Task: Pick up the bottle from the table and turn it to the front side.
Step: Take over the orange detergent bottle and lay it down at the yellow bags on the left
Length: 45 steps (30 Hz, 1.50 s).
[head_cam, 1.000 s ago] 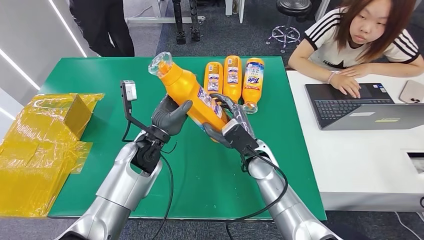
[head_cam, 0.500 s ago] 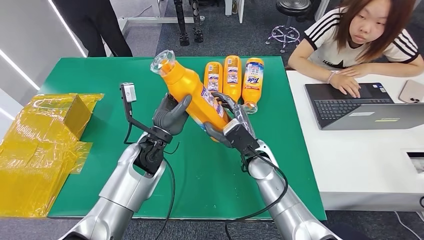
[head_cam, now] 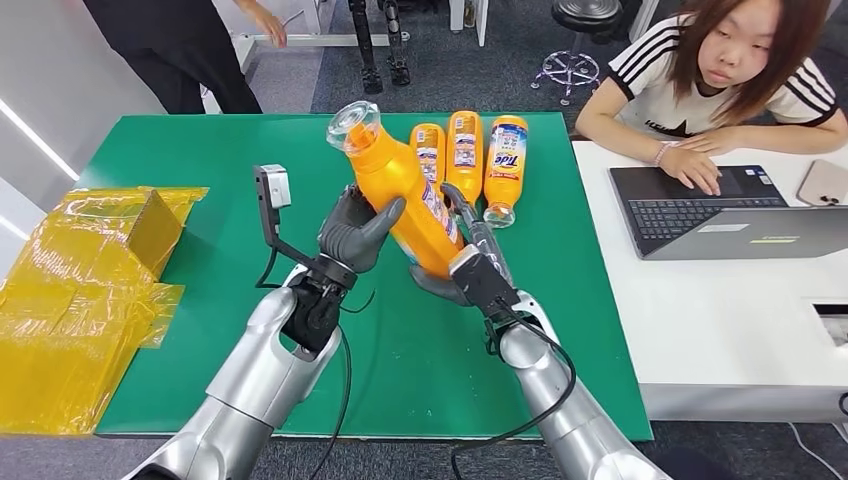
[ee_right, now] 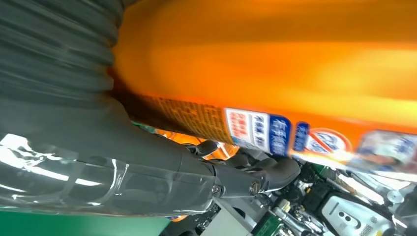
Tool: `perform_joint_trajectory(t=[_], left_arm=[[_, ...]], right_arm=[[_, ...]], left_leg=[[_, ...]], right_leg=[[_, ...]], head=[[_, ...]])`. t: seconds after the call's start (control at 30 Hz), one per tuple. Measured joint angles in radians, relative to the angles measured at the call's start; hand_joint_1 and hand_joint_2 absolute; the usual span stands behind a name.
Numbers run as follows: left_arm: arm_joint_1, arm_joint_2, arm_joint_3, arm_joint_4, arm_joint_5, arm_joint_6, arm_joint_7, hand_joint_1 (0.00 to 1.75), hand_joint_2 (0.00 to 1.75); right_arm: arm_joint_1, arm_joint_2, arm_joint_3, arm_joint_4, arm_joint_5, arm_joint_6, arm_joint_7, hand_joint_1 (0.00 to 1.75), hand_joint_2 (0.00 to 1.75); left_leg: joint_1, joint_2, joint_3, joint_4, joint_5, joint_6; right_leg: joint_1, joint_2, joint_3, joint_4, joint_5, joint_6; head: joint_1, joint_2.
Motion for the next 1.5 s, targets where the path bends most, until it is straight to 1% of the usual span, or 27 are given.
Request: perform_joint_trajectory(t=[0.1, 0.2, 0.3, 0.5, 0.57, 0.67, 0.8, 0.9, 1.03, 1.1, 1.17, 1.27, 1.37, 1.5], left_arm=[[-0.005, 0.018, -0.005, -0.011, -0.089, 0.059, -0.046, 1.75, 1.75], [-0.009, 0.061, -0.002, -0.030, -0.218, 0.117, -0.081, 1.75, 1.75], [-0.010, 0.109, 0.003, -0.052, -0.393, 0.188, -0.103, 1.75, 1.75], [-0.001, 0.201, 0.003, -0.116, -0.838, 0.439, -0.160, 1.75, 1.75], [0.009, 0.233, 0.003, -0.155, -0.973, 0.493, -0.143, 1.75, 1.75], [0.030, 0.292, 0.003, -0.228, -1.212, 0.547, -0.075, 1.75, 1.75], [0.053, 0.399, 0.003, -0.307, -1.499, 0.539, 0.023, 1.75, 1.75], [0.077, 0.472, 0.003, -0.343, -1.650, 0.528, 0.081, 1.75, 1.75], [0.123, 0.547, 0.000, -0.365, -1.929, 0.508, 0.182, 1.75, 1.75], [0.150, 0.577, -0.002, -0.364, -2.014, 0.499, 0.218, 1.75, 1.75], [0.172, 0.598, -0.003, -0.350, -2.049, 0.483, 0.235, 1.75, 1.75], [0.198, 0.615, -0.004, -0.299, -2.073, 0.466, 0.252, 1.75, 1.75], [0.214, 0.617, -0.004, -0.236, -2.081, 0.458, 0.260, 1.75, 1.75], [0.208, 0.610, -0.001, -0.132, -2.069, 0.449, 0.259, 1.75, 1.75]], right_arm=[[0.039, -0.016, 0.000, -0.034, -0.006, 0.011, -0.005, 0.00, 1.75], [0.104, -0.052, -0.002, -0.118, -0.012, 0.012, -0.012, 0.00, 1.75], [0.166, -0.098, -0.013, -0.235, -0.031, 0.005, -0.011, 0.00, 1.75], [0.292, -0.184, -0.052, -0.502, -0.046, -0.025, -0.024, 0.00, 1.75], [0.335, -0.202, -0.066, -0.582, -0.037, -0.041, -0.037, 0.00, 1.75], [0.402, -0.222, -0.094, -0.702, -0.033, -0.057, -0.061, 0.00, 1.75], [0.482, -0.240, -0.141, -0.840, -0.032, -0.054, -0.082, 0.00, 1.75], [0.531, -0.248, -0.167, -0.917, -0.021, -0.056, -0.095, 0.00, 1.75], [0.585, -0.255, -0.187, -0.991, 0.010, -0.067, -0.112, 0.00, 1.75], [0.610, -0.255, -0.192, -1.018, 0.026, -0.077, -0.116, 0.00, 1.75], [0.630, -0.255, -0.195, -1.042, 0.045, -0.084, -0.115, 0.00, 1.75], [0.660, -0.255, -0.200, -1.081, 0.072, -0.092, -0.108, 0.00, 1.75], [0.687, -0.255, -0.203, -1.111, 0.090, -0.098, -0.102, 0.00, 1.75], [0.714, -0.255, -0.206, -1.145, 0.120, -0.098, -0.095, 0.00, 1.75]], left_leg=[[0.000, 0.000, 0.000, 0.000, 0.000, 0.000], [0.000, -0.001, 0.000, 0.000, 0.000, 0.000], [0.000, -0.001, 0.000, 0.000, 0.000, 0.000], [0.000, -0.001, -0.001, 0.000, 0.000, 0.000], [0.000, -0.001, -0.001, 0.000, 0.000, 0.000], [0.000, 0.000, -0.001, -0.001, -0.001, 0.000], [0.000, 0.000, -0.001, -0.001, -0.001, 0.000], [0.000, 0.000, 0.000, -0.002, -0.001, 0.000], [0.000, 0.001, 0.000, -0.002, -0.001, 0.000], [0.000, 0.002, 0.000, -0.002, -0.001, 0.000], [0.000, 0.002, 0.000, -0.002, -0.001, -0.001], [0.000, 0.002, 0.000, -0.002, -0.001, -0.001], [0.000, 0.002, 0.000, -0.002, -0.001, -0.001], [0.000, 0.002, 0.000, -0.002, -0.002, -0.001]], right_leg=[[0.000, 0.000, 0.000, 0.000, 0.000, 0.000], [0.000, -0.001, 0.000, 0.000, 0.000, 0.000], [0.000, -0.001, 0.000, 0.000, 0.000, 0.000], [0.000, -0.001, 0.000, 0.000, 0.000, 0.000], [0.000, -0.001, 0.000, 0.000, 0.000, 0.000], [0.000, -0.001, 0.000, 0.000, -0.001, 0.000], [0.000, 0.000, 0.000, 0.000, -0.001, 0.000], [0.000, 0.000, 0.000, 0.000, -0.001, 0.000], [0.000, 0.000, 0.000, 0.000, -0.001, -0.001], [0.000, 0.001, 0.000, 0.000, -0.001, -0.001], [0.000, 0.001, 0.000, 0.000, -0.002, -0.001], [0.000, 0.001, 0.000, 0.000, -0.002, 0.000], [0.000, 0.001, 0.000, 0.000, -0.002, 0.000], [0.000, 0.001, -0.001, -0.001, -0.002, -0.001]], head=[[0.000, 0.000], [0.000, 0.000], [0.000, 0.000], [0.000, 0.000], [0.000, 0.000], [0.000, 0.000], [0.000, 0.000], [0.000, 0.000], [0.000, 0.000], [0.000, 0.000], [0.000, 0.000], [0.000, 0.000], [0.000, 0.000], [0.000, 0.000]])
